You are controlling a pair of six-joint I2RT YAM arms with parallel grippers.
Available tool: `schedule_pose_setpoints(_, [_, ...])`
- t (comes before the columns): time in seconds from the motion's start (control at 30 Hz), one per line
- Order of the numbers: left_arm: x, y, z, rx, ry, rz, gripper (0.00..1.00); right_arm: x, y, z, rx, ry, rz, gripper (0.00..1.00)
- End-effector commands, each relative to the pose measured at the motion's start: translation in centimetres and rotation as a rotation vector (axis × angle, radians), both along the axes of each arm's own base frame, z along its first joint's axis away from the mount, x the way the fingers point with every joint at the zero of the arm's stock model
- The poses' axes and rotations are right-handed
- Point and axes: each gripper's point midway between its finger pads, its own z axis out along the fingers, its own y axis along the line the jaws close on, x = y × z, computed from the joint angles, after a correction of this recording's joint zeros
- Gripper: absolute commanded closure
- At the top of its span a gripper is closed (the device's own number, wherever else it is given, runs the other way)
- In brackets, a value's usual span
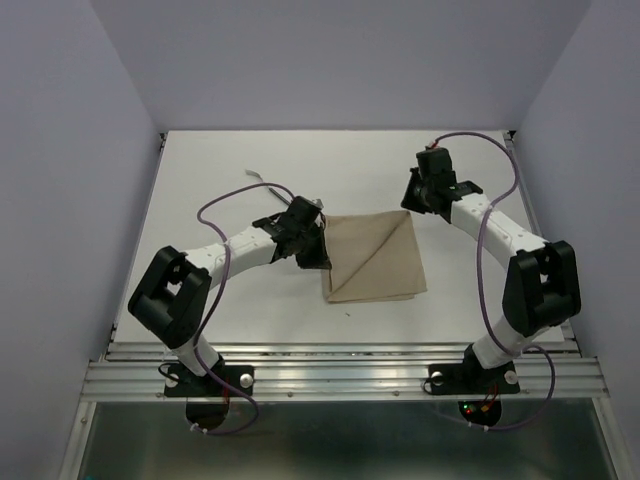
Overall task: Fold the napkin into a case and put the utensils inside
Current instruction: Fold the top corner of the square-folded napkin at the center of the board.
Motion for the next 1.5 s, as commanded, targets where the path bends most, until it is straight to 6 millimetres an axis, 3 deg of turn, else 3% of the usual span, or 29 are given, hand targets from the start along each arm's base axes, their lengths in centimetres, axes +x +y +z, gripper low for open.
schedule_pose_setpoints(0.0, [1.4,-2.3,1.7,-0.08,-0.041,-0.043,0.94,-2.0,-3.5,-4.5,-0.048,0.107,-0.047,0.9])
schedule_pose_setpoints(0.23, [1.4,-2.8,2.2,-0.095,-0.044,-0.045,0.95,-0.9,-4.0,-6.6,-0.065,0.138,-0.052,0.92])
schedule_pose_setpoints(0.5, [-1.1,-2.3,-0.7,-0.051,0.022,-0.087,0.95,1.5,-3.7,-6.8,-0.064,0.128,-0.058,0.92])
schedule_pose_setpoints(0.87, [-0.3,-1.9,-3.2,0.044,0.035,-0.115,0.96,3.3,-5.2,-10.8,-0.112,0.195,-0.125,0.93])
schedule_pose_setpoints(1.03, [-0.1,-2.1,-3.0,0.045,0.029,-0.119,0.96,3.5,-4.3,-9.5,-0.072,0.173,-0.097,0.93])
schedule_pose_setpoints(1.13, [0.1,-2.1,-2.5,0.043,0.022,-0.118,0.97,3.7,-3.9,-6.8,-0.038,0.121,-0.089,0.92])
schedule_pose_setpoints(1.3, [0.3,-2.4,0.0,-0.002,-0.019,-0.104,0.97,2.6,-2.8,-4.4,0.038,0.084,-0.047,0.91])
schedule_pose_setpoints(1.47, [-0.2,-2.5,0.7,-0.022,-0.021,-0.098,0.97,1.2,-2.5,-5.2,0.045,0.11,-0.036,0.91])
